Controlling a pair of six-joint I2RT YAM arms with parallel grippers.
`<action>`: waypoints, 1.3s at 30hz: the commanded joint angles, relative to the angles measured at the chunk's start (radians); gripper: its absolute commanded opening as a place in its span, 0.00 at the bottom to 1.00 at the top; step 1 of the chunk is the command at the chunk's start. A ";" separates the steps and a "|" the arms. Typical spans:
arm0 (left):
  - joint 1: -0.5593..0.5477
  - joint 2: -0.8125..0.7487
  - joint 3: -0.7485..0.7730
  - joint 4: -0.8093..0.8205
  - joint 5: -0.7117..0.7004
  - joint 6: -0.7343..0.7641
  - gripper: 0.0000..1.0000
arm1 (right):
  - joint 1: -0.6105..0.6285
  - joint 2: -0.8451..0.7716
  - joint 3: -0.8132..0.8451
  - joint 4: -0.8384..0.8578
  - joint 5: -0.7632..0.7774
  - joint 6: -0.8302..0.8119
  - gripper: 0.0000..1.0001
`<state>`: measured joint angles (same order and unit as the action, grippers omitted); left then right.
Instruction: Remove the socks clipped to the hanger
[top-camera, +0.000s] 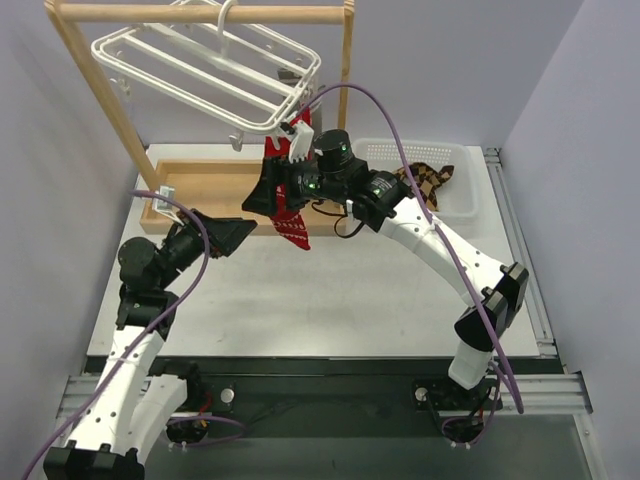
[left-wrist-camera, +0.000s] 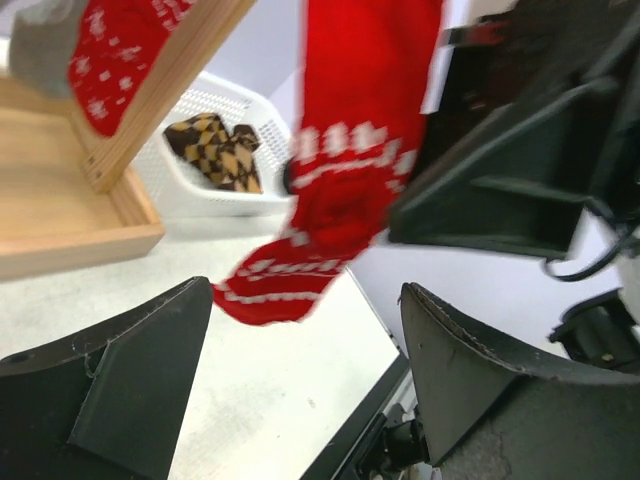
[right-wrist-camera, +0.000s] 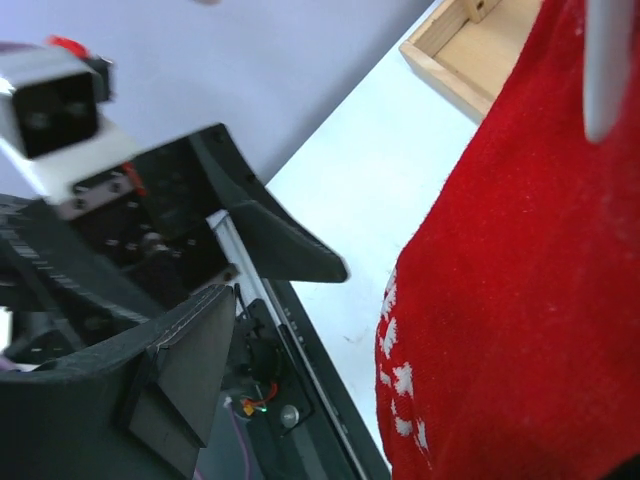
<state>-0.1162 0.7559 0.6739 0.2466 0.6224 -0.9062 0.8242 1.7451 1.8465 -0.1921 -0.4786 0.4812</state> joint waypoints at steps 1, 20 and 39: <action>0.012 -0.021 -0.155 0.222 -0.020 -0.122 0.88 | -0.008 -0.018 0.030 0.051 -0.058 0.082 0.68; -0.177 0.404 -0.149 0.884 0.100 -0.157 0.97 | -0.057 -0.039 -0.039 0.275 -0.166 0.316 0.68; -0.237 0.370 -0.045 0.510 -0.073 0.062 0.21 | -0.059 -0.047 -0.061 0.335 -0.163 0.372 0.69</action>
<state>-0.3553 1.1477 0.5648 0.8894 0.6174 -0.8730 0.7712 1.7447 1.7790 0.0814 -0.6285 0.8494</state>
